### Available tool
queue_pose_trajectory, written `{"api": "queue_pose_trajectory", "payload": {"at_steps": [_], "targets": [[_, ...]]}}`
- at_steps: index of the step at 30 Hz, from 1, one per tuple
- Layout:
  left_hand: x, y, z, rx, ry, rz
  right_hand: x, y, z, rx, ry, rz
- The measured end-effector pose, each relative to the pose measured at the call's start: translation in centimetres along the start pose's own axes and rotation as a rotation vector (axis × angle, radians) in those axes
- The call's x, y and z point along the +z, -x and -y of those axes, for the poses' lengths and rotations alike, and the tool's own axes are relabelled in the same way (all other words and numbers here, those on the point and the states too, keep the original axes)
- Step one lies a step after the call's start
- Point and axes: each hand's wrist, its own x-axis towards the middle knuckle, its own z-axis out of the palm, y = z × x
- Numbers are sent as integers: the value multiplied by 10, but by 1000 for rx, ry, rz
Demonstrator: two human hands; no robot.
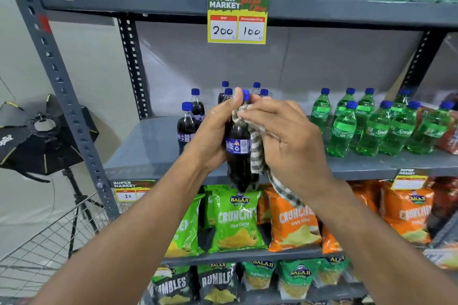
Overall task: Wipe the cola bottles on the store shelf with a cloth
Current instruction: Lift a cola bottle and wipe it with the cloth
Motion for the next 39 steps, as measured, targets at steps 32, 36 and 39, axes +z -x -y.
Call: {"api": "queue_pose_trajectory", "payload": {"at_steps": [32,36,39], "targets": [[-4,-8,1,112,66,-84,3,55,-14,-14,-138,51],[1,-10,9,47,101,-84,0,8,-1,-6,39,-20],[2,-9,15,32,68,-101,-2,0,13,-75,183,100]]}}
